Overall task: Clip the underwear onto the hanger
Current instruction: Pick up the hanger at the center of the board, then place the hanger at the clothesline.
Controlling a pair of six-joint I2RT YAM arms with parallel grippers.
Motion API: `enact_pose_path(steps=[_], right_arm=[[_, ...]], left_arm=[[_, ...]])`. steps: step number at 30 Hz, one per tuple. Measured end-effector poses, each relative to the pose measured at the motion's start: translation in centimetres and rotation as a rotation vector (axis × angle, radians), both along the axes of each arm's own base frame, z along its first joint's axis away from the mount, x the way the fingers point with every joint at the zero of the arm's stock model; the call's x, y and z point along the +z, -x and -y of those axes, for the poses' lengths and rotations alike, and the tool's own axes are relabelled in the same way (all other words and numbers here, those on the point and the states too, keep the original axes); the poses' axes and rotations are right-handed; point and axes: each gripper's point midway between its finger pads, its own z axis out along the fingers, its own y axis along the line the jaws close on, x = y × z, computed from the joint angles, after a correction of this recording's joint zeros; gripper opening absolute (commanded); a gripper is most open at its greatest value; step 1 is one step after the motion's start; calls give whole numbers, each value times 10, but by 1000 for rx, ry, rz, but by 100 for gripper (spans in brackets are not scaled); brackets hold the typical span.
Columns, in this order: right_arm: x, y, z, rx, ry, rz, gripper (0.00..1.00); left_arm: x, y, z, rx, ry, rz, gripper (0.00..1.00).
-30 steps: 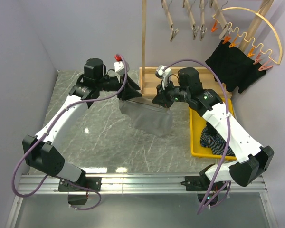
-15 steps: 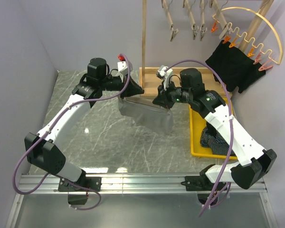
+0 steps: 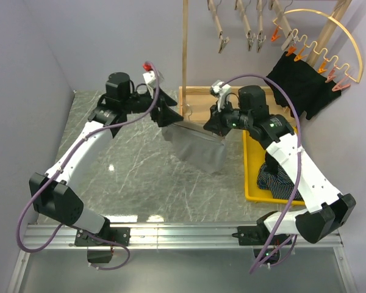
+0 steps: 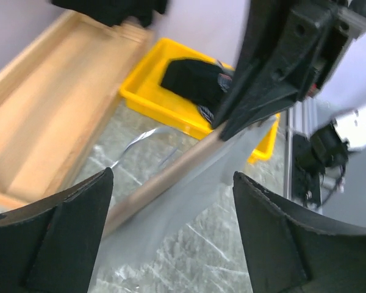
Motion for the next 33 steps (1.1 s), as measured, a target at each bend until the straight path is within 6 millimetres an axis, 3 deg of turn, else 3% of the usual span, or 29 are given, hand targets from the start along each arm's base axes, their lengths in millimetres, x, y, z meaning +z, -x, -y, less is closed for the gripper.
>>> enact_pose_path(steps=[5, 8, 18, 25, 33], right_arm=[[-6, -6, 39, -107, 12, -24, 0], [-3, -5, 68, -192, 17, -20, 0], [29, -8, 166, -477, 35, 89, 0], [51, -18, 247, -698, 56, 128, 0], [87, -36, 300, -794, 50, 189, 0]], left_arm=[[18, -22, -31, 122, 43, -3, 87], [30, -21, -39, 148, 70, 8, 87], [41, -15, -35, 143, 125, -8, 92], [45, -15, -33, 140, 143, -17, 97], [45, -12, -28, 124, 147, -14, 99]])
